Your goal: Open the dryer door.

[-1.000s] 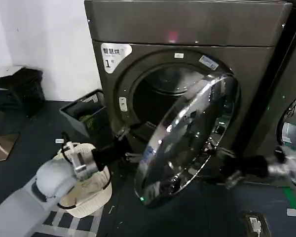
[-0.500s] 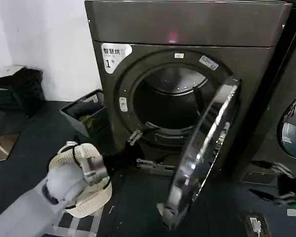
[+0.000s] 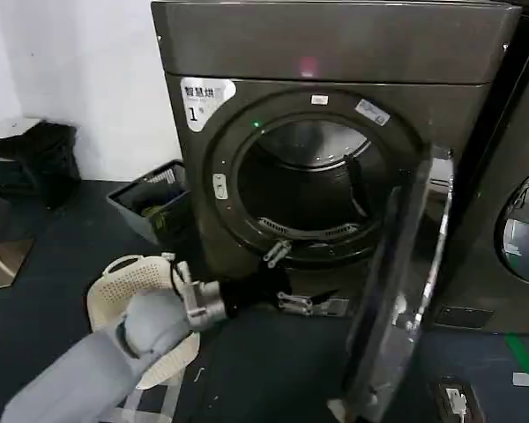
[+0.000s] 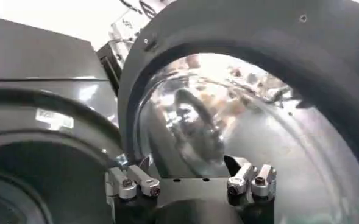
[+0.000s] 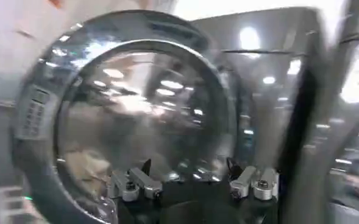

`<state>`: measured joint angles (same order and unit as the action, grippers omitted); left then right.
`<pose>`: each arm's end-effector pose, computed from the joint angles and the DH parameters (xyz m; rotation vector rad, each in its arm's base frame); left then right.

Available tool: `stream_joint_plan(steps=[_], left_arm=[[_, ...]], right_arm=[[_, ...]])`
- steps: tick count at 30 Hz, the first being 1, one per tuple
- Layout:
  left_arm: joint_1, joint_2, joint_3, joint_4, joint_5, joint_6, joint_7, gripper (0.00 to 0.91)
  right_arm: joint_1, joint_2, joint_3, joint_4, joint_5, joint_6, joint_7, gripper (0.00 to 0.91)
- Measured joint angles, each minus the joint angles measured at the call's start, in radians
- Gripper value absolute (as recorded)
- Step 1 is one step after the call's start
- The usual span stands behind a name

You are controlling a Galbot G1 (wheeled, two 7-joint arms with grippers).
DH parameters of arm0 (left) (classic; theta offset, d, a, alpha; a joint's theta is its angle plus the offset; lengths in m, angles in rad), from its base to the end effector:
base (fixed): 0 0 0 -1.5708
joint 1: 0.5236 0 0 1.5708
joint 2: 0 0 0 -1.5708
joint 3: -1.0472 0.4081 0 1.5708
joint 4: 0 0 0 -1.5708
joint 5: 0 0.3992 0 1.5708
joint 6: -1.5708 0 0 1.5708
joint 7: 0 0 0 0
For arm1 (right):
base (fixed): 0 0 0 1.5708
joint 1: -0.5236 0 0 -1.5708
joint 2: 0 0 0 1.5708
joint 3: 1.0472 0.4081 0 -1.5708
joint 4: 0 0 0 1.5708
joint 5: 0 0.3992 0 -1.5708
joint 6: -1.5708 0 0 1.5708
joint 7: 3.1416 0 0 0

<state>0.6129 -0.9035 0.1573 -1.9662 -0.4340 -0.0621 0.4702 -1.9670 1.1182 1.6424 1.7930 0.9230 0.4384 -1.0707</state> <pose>0.4041 -0.0248 -0.1910 1.5842 2.2338 0.4461 -0.0041 -0.4550 -0.2169 -0.4525 2.8215 -0.5732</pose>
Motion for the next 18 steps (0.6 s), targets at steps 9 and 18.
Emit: stream_joint_plan(steps=[9,18], left_arm=[[-0.099,-0.107,0.115,0.108,0.005,-0.034,0.001,0.907],[-0.177,-0.199,0.211,0.206,0.03,-0.057,-0.004,0.907]], right_arm=[[-0.053,0.209,0.11,0.093,-0.175,0.004,0.394,0.907],[-0.016,0.383,0.203,0.18,-0.449,-0.205,0.921,0.907]])
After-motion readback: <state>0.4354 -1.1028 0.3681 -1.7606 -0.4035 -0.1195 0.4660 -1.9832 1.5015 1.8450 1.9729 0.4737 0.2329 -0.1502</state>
